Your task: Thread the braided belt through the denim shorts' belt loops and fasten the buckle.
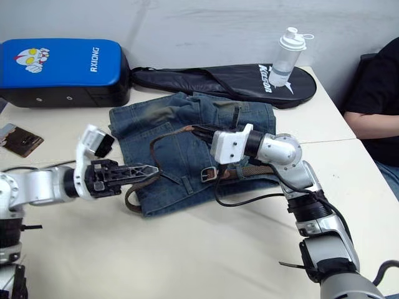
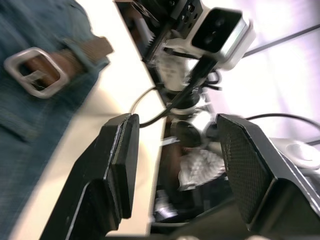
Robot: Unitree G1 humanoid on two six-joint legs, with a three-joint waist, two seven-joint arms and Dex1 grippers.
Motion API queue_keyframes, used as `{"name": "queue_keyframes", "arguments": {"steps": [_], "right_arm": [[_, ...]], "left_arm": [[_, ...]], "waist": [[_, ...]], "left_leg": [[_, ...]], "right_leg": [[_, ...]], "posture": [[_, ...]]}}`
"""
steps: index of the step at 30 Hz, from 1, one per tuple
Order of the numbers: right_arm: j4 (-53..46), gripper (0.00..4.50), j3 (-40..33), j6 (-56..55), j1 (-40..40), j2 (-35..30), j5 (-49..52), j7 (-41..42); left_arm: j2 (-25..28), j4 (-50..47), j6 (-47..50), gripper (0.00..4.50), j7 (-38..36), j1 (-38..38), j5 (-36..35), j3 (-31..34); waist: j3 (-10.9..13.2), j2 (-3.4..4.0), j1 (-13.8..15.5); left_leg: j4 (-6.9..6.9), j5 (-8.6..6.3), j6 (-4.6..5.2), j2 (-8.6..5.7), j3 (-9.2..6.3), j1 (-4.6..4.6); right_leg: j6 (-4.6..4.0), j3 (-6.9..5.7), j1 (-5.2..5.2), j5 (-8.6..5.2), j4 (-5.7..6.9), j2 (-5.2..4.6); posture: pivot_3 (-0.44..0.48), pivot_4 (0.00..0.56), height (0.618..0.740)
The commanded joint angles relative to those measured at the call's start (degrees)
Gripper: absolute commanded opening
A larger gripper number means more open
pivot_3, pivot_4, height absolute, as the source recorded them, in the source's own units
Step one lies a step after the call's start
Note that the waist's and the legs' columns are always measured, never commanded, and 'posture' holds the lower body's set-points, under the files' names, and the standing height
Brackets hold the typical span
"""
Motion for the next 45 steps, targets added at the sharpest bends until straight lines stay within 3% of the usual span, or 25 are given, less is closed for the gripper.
{"name": "queue_keyframes", "arguments": {"steps": [1,4,16,22,23,29,35,40,45], "right_arm": [[-0.7,0.00,-0.7,-2.3,-0.6,-1.2,2.0,0.1],[0.1,0.00,-0.6,-3.2,-0.6,-2.0,1.8,0.0],[2.9,0.00,-0.5,-7.8,-1.1,-3.4,0.4,-1.4],[2.7,0.00,-0.4,-8.6,-0.9,-3.6,0.5,-1.6],[2.7,0.00,-0.3,-8.7,-0.8,-3.7,0.7,-1.5],[1.8,0.00,0.7,-7.5,0.3,-3.9,5.6,1.5],[-0.6,2.33,1.1,3.3,0.7,-7.0,17.0,12.1],[-8.4,4.47,1.5,26.4,-0.1,-11.7,28.1,22.7],[-10.3,4.47,1.6,37.2,-2.6,-13.4,28.5,28.1]], "left_arm": [[-5.1,-6.6,-4.5,2.74,8.4,2.0,-1.4,2.5],[-9.5,-8.7,-7.4,2.74,13.4,0.7,-1.4,4.8],[-9.9,-6.9,-5.1,2.74,18.2,0.6,-1.4,9.3],[-11.3,-5.6,-5.0,0.28,20.7,-0.4,-1.4,10.3],[-11.5,-5.5,-4.9,0.10,20.9,-0.6,-1.4,10.6],[-12.2,-4.9,-4.9,0.10,23.5,-1.2,-1.4,12.1],[-12.4,-12.2,-9.7,0.00,26.9,5.2,-1.4,13.3],[-13.6,-24.8,-21.1,0.00,32.5,17.2,-1.4,9.0],[-9.9,-31.2,-27.5,0.00,32.8,30.7,-1.4,2.3]], "waist": [[0.0,0.00,0.0],[0.0,0.00,0.1],[0.0,-0.01,0.1],[0.0,-0.01,0.1],[0.0,-0.01,0.1],[0.0,-0.01,0.2],[0.0,-0.01,0.0],[0.0,-0.03,0.2],[0.0,-0.03,0.2]], "left_leg": [[-0.12,-0.04,-0.02,-0.04,0.00,0.22],[-0.21,-0.04,-0.02,-0.07,-0.06,0.41],[-0.21,-0.03,-0.03,-0.08,-0.05,0.42],[-0.22,-0.03,-0.03,-0.08,-0.05,0.42],[-0.21,-0.03,-0.03,-0.08,-0.05,0.42],[-0.23,-0.03,-0.03,-0.08,-0.05,0.42],[-0.39,-0.03,-0.03,-0.08,-0.06,0.50],[-0.43,-0.05,-0.01,-0.10,-0.14,0.47],[-0.45,-0.08,0.00,-0.12,-0.22,0.51]], "right_leg": [[0.00,0.07,0.14,0.00,-0.03,0.01],[-0.01,0.10,0.31,-0.01,-0.08,0.07],[-0.01,0.12,0.33,-0.01,-0.10,0.09],[-0.01,0.12,0.33,-0.01,-0.12,0.09],[-0.01,0.12,0.33,-0.01,-0.12,0.09],[-0.01,0.12,0.34,-0.01,-0.14,0.09],[-0.02,0.16,0.33,-0.01,-0.18,0.12],[-0.02,0.15,0.35,-0.01,-0.29,0.05],[-0.04,0.12,0.43,0.00,-0.36,0.04]], "posture": [[0.000,0.150,0.740],[0.000,0.150,0.740],[0.000,0.150,0.740],[0.000,0.150,0.740],[0.000,0.150,0.740],[0.000,0.150,0.740],[0.000,0.150,0.740],[0.000,0.150,0.740],[0.000,0.150,0.740]]}}
